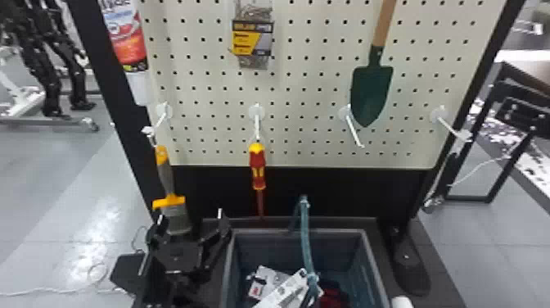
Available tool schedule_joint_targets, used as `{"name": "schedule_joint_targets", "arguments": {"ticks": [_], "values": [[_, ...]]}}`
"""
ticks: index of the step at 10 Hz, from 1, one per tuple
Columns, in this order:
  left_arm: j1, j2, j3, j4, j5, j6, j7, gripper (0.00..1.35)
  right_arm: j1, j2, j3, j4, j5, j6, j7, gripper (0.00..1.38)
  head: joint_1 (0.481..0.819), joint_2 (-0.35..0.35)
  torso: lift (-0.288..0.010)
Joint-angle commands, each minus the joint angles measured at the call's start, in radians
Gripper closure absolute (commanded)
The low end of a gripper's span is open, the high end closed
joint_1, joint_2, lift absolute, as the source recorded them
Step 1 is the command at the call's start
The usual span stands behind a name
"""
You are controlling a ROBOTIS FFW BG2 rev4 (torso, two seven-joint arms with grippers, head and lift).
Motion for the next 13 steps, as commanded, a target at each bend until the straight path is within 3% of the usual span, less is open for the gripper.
{"name": "schedule_joint_targets", "arguments": {"ticks": [1,6,8,11,13], "values": [[-0.001,0.000,-0.002,0.000,0.000,-0.002,0.000,0.08,0.003,0.005,-0.003,0.004,-0.007,-0.004,0.000,0.32,0.549,0.000,-0.100],[-0.004,0.000,-0.003,0.000,0.000,-0.011,0.000,0.08,0.010,0.017,-0.003,0.012,-0.024,-0.002,-0.001,0.32,0.549,0.000,-0.100],[-0.007,0.001,-0.005,0.000,-0.004,-0.020,0.000,0.08,0.003,0.011,-0.002,0.000,-0.039,0.013,-0.001,0.32,0.549,0.000,-0.100],[-0.019,0.030,-0.013,-0.002,0.009,-0.017,0.000,0.08,0.006,0.031,0.003,0.027,-0.041,0.013,-0.003,0.32,0.549,0.000,-0.100],[0.017,0.034,0.049,-0.095,-0.038,0.006,0.009,0.09,0.011,0.036,0.003,0.023,-0.053,0.013,-0.003,0.32,0.549,0.000,-0.100]]}}
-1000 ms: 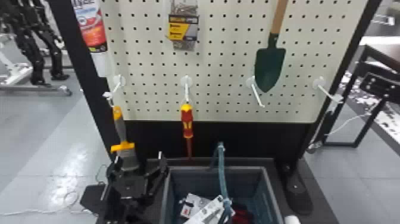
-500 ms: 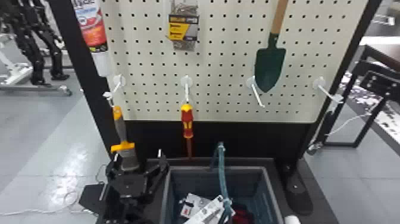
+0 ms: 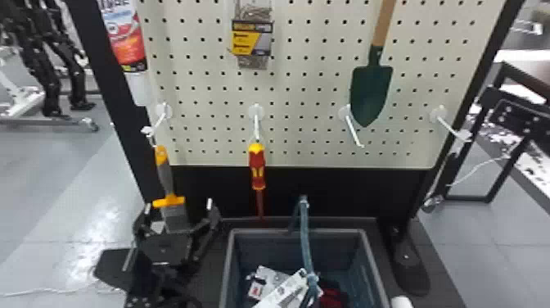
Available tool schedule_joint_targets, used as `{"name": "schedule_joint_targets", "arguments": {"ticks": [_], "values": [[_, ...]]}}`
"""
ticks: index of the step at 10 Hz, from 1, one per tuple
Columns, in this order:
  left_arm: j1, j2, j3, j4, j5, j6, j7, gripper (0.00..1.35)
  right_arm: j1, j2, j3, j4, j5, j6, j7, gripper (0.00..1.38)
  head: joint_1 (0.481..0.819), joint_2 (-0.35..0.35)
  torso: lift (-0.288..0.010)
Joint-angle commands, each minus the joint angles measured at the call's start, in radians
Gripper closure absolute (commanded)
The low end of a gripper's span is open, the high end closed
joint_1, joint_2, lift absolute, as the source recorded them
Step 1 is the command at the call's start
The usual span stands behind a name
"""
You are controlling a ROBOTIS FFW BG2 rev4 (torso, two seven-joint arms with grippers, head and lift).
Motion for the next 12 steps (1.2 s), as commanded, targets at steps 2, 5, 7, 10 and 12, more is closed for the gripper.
{"name": "schedule_joint_targets", "arguments": {"ticks": [2,5,7,10,12], "values": [[0.073,0.021,0.083,-0.177,-0.045,0.123,0.072,0.09,0.020,0.007,-0.004,-0.005,-0.014,0.002,0.000,0.32,0.549,0.000,-0.100],[0.035,0.046,0.114,-0.211,-0.039,0.157,0.074,0.09,0.025,0.010,-0.004,-0.010,-0.034,0.003,0.000,0.32,0.549,0.000,-0.100],[0.016,0.015,0.056,-0.180,-0.023,0.165,0.072,0.08,0.022,0.011,-0.009,-0.008,-0.039,0.003,0.000,0.32,0.549,0.000,-0.100],[0.029,-0.005,0.054,-0.171,-0.020,0.169,0.059,0.08,0.022,0.011,-0.020,-0.008,-0.053,-0.008,-0.002,0.32,0.549,0.000,-0.100],[0.026,-0.020,0.043,-0.157,-0.007,0.148,0.040,0.08,0.016,0.008,-0.023,-0.013,-0.053,-0.017,-0.002,0.32,0.549,0.000,-0.100]]}}
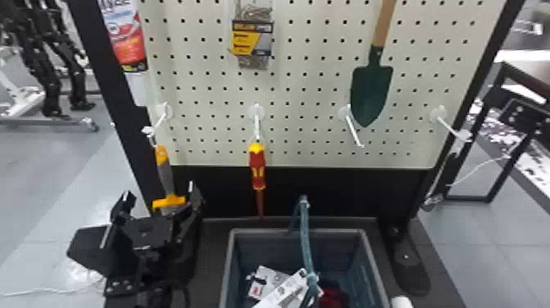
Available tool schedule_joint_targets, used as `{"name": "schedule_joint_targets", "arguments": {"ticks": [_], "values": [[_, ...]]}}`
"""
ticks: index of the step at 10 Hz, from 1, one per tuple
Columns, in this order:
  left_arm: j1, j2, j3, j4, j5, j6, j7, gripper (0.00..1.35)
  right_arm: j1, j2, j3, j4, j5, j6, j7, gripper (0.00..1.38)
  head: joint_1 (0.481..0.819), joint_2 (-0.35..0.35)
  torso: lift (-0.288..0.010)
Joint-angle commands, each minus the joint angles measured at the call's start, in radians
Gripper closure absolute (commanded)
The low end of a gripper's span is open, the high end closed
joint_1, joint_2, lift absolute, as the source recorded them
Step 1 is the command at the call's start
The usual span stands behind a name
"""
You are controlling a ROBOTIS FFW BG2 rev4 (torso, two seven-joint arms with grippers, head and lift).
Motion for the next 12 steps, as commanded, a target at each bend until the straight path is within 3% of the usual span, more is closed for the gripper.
{"name": "schedule_joint_targets", "arguments": {"ticks": [1,5,6,7,8,9,12], "values": [[-0.003,-0.020,0.001,0.007,0.002,-0.014,-0.011,0.08,0.000,0.002,0.001,0.010,0.003,-0.005,-0.003,0.32,0.549,0.000,-0.100],[-0.015,-0.025,0.016,0.030,0.006,-0.080,-0.017,0.08,-0.003,0.002,0.024,0.003,-0.086,-0.014,-0.015,0.32,0.549,0.000,-0.100],[-0.018,-0.039,0.018,0.034,0.006,-0.081,-0.017,0.08,-0.003,-0.003,0.030,0.010,-0.080,-0.019,-0.015,0.32,0.549,0.000,-0.100],[-0.015,-0.066,0.030,0.036,-0.001,-0.083,-0.037,0.08,-0.009,-0.017,0.061,0.022,-0.072,-0.022,-0.015,0.32,0.549,0.000,-0.100],[-0.014,-0.072,0.053,0.042,-0.012,-0.083,-0.075,0.08,-0.009,-0.038,0.087,0.029,-0.083,-0.034,-0.015,0.32,0.549,0.000,-0.100],[-0.012,-0.072,0.070,0.048,-0.015,-0.083,-0.109,0.09,0.003,-0.051,0.094,0.029,-0.083,-0.037,-0.018,0.32,0.549,0.000,-0.100],[-0.008,-0.072,0.077,0.047,-0.018,-0.083,-0.112,0.09,0.009,-0.054,0.101,0.034,-0.098,-0.037,-0.025,0.32,0.549,0.000,-0.100]]}}
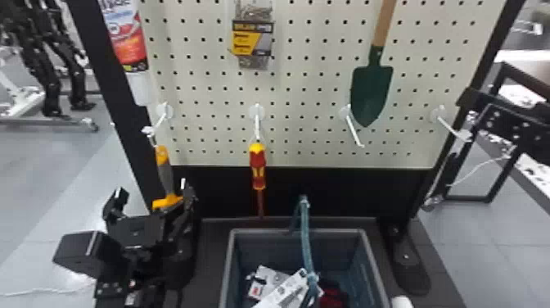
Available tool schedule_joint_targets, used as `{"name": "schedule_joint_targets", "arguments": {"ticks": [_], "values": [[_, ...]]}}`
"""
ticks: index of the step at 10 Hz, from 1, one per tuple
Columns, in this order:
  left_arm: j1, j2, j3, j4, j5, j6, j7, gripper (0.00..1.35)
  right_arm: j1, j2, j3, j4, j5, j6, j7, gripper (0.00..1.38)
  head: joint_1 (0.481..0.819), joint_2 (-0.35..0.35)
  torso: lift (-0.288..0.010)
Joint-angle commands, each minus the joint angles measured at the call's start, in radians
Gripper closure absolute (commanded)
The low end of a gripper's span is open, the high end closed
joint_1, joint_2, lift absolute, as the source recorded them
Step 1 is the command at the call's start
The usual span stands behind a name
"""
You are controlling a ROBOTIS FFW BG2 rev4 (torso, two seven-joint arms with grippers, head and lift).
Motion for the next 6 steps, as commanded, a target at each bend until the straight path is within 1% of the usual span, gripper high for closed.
{"name": "schedule_joint_targets", "arguments": {"ticks": [1,4,6], "values": [[0.002,-0.004,-0.001,0.000,0.000,0.002,0.000,0.09,0.001,0.001,0.015,0.017,-0.004,0.000,0.000,0.32,0.549,0.000,-0.100],[0.004,-0.004,-0.003,0.000,0.005,0.008,0.000,0.09,0.004,0.001,0.021,0.026,-0.010,0.000,-0.002,0.32,0.549,0.000,-0.100],[0.010,-0.004,-0.003,0.000,0.011,0.008,0.000,0.09,0.002,0.010,0.033,0.043,-0.015,0.003,-0.002,0.32,0.549,0.000,-0.100]]}}
